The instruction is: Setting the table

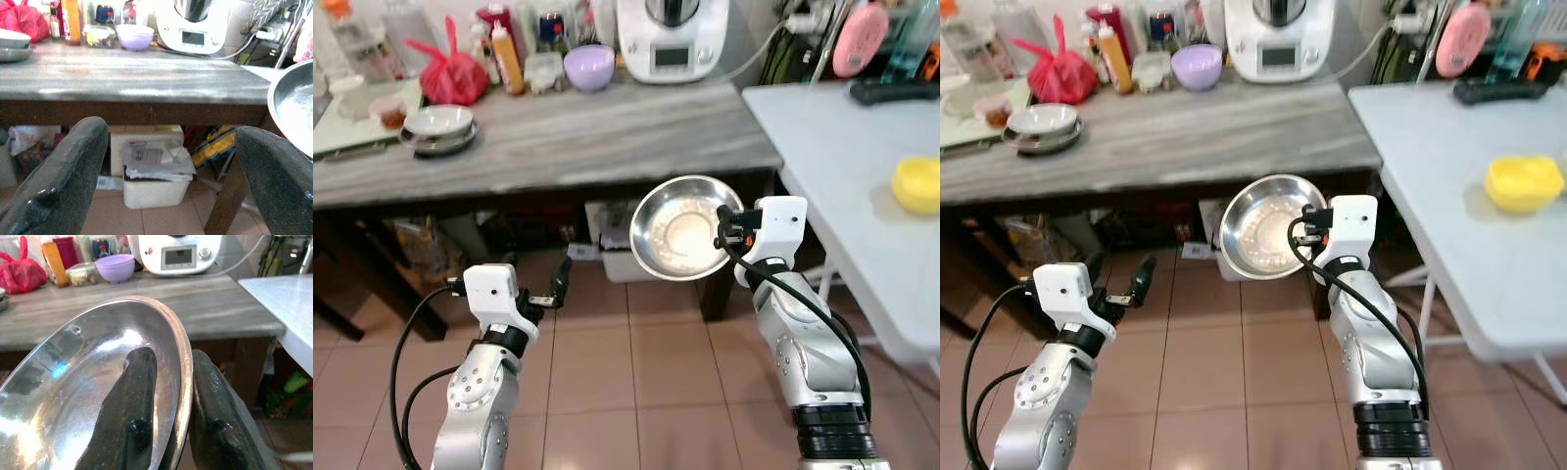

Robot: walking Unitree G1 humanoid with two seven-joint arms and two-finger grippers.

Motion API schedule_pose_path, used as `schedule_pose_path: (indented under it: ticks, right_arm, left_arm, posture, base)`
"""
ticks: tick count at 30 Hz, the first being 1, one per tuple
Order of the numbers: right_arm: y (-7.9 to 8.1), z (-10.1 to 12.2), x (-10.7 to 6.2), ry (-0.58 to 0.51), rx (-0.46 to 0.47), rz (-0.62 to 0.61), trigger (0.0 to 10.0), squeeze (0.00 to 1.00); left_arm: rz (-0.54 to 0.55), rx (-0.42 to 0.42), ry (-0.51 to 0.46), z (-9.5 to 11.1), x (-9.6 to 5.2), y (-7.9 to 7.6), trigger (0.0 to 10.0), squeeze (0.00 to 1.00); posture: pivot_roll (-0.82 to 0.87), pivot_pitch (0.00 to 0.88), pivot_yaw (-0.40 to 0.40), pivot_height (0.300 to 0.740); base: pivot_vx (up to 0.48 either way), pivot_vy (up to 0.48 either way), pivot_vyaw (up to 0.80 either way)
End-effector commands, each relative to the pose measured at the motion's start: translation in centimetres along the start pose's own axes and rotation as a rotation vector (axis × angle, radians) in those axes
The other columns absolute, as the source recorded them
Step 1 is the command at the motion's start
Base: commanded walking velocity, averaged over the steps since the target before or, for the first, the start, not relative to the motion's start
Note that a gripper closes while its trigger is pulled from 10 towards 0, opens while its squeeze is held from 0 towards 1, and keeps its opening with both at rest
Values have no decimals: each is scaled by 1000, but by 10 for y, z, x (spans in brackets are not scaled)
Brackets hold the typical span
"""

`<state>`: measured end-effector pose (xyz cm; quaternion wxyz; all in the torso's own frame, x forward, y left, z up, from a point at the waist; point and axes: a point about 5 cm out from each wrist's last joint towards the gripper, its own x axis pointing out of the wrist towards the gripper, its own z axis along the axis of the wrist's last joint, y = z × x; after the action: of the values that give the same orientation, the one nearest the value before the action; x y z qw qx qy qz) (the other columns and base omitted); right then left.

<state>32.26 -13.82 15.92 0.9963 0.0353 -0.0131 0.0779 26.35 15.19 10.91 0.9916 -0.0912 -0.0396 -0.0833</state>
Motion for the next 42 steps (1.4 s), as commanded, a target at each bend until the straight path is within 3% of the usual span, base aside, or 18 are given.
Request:
schedule_pose_path:
  ticks: [1, 27, 37, 42]
  right_arm:
    - [9, 5, 2, -24, 10, 34, 10000, 0]
    - [12, 1, -2, -17, -4, 74, 10000, 0]
    - [14, -1, -3, -11, 0, 84, 10000, 0]
    - [18, -4, -3, 2, 15, 103, 10000, 0]
  left_arm:
    - [25, 23, 3, 2, -3, 9, 10000, 0]
    - [16, 32, 0, 5, -1, 8, 10000, 0]
    - [-11, 68, 0, 6, -8, 10, 10000, 0]
    - [-35, 86, 28, 2, -21, 13, 10000, 0]
  posture:
    - [-98, 66, 56, 740]
    - [-102, 72, 65, 740]
    - [-98, 74, 68, 740]
    - [-89, 82, 72, 740]
  base:
    - [480, 0, 0]
    - [480, 0, 0]
    - [24, 0, 0]
    - [0, 0, 0]
